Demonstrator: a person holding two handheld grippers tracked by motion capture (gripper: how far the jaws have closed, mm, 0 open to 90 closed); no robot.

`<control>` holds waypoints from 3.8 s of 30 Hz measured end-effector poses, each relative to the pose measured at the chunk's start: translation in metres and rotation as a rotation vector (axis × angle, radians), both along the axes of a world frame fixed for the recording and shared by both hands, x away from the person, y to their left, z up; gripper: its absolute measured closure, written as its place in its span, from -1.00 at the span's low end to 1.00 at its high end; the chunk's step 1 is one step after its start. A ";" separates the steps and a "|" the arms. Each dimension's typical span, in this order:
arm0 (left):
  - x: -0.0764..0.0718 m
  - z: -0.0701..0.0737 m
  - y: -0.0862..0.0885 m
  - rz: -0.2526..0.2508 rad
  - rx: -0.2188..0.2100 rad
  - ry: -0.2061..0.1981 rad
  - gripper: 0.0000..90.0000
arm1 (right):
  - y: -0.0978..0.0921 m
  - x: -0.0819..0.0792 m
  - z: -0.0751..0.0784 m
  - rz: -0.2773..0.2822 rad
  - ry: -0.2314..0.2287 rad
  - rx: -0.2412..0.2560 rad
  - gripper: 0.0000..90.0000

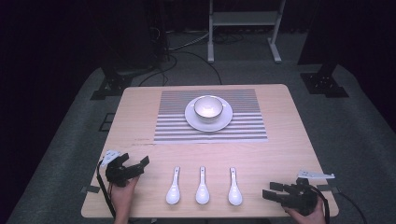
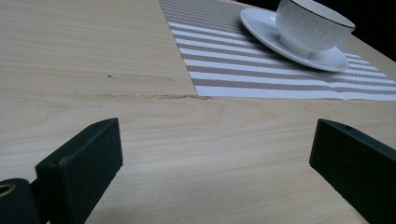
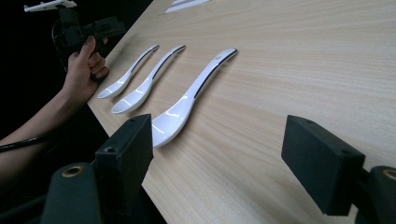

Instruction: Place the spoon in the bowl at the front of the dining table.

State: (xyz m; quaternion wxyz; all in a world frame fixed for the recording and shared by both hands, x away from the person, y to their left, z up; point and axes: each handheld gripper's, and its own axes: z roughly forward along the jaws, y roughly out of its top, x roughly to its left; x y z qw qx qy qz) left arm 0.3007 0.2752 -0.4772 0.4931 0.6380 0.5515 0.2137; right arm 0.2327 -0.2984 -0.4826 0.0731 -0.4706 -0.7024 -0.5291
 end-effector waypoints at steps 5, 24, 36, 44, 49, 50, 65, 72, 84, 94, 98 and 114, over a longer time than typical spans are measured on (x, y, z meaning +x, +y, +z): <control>0.000 0.000 0.000 0.002 -0.005 -0.001 -0.97 | 0.002 0.002 0.000 -0.001 0.014 -0.023 -0.48; 0.000 0.000 0.000 -0.003 -0.006 -0.003 -0.97 | 0.020 0.018 0.009 0.041 0.021 -0.030 -0.47; 0.000 0.000 0.000 -0.004 -0.006 -0.006 -0.97 | 0.034 0.029 0.015 0.074 0.016 -0.044 -0.47; 0.000 0.000 0.000 -0.004 -0.008 -0.007 -0.97 | 0.041 0.035 0.018 0.089 0.021 -0.040 -0.47; 0.000 0.000 0.000 -0.005 -0.009 -0.007 -0.97 | 0.045 0.038 0.017 0.095 0.024 -0.045 -0.47; 0.000 0.000 0.000 -0.005 -0.009 -0.007 -0.97 | 0.048 0.040 0.017 0.099 0.026 -0.048 -0.47; 0.000 0.000 0.000 -0.006 -0.011 -0.009 -0.97 | 0.062 0.050 0.017 0.125 0.048 -0.050 -0.47; 0.000 0.000 0.000 -0.006 -0.012 -0.009 -0.97 | 0.071 0.056 0.015 0.141 0.059 -0.060 -0.46; 0.000 0.000 0.000 -0.009 -0.013 -0.009 -0.97 | 0.081 0.068 0.012 0.148 0.086 -0.074 -0.35; 0.000 0.000 0.000 -0.010 -0.014 -0.009 -0.97 | 0.088 0.078 0.007 0.142 0.128 -0.087 -0.22; 0.000 0.000 0.000 -0.009 -0.015 -0.010 -0.97 | 0.090 0.081 0.007 0.133 0.128 -0.105 -0.18; 0.000 0.000 0.001 -0.009 -0.019 -0.010 -0.97 | 0.099 0.086 0.003 0.114 0.134 -0.159 -0.04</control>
